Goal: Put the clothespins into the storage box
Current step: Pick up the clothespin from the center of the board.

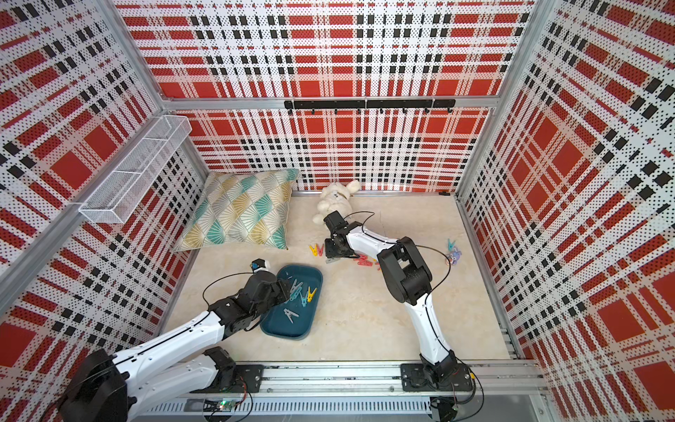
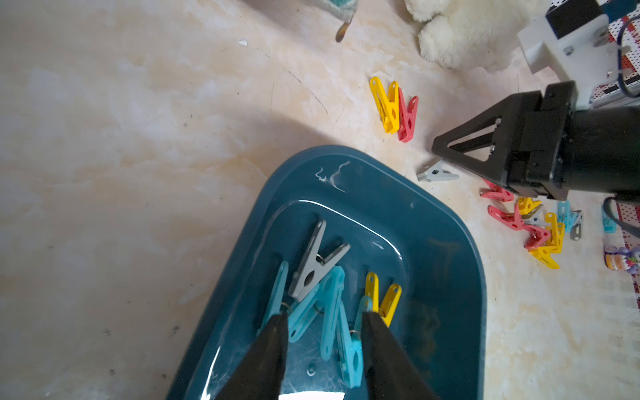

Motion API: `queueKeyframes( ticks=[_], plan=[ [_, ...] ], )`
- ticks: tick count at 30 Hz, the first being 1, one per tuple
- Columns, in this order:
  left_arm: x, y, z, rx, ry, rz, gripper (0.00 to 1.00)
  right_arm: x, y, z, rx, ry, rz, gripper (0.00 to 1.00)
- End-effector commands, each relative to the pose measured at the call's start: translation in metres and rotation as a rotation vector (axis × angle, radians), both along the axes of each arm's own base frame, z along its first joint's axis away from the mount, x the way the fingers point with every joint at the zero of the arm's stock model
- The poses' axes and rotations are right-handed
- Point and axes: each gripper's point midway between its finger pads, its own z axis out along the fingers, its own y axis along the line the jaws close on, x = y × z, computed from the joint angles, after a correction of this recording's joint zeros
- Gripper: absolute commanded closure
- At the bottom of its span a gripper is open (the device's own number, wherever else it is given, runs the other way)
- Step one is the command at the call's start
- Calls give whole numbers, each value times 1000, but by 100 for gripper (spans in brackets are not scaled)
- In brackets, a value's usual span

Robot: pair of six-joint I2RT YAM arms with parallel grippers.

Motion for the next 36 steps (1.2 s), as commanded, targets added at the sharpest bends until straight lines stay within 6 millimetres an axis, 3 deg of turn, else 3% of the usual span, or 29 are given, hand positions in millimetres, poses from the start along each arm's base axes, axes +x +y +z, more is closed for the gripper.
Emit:
queueKeyframes(
  ticks=[1,23,30,36],
  plan=[
    [-1,2,-1,4,-6,-10,59,-2,5,-10,-13,21,-1,64],
    [7,-9,5,-27,-15,-33,60,-12,-8,-6,-54,9,-2,84],
    [13,-18,20,-70,-47,-53,59,-13,-8,14,-29,-17,0,93],
    [19,-41,48,-192,-127,-123,54,-18,-5,51,35,-56,14,96]
  ],
)
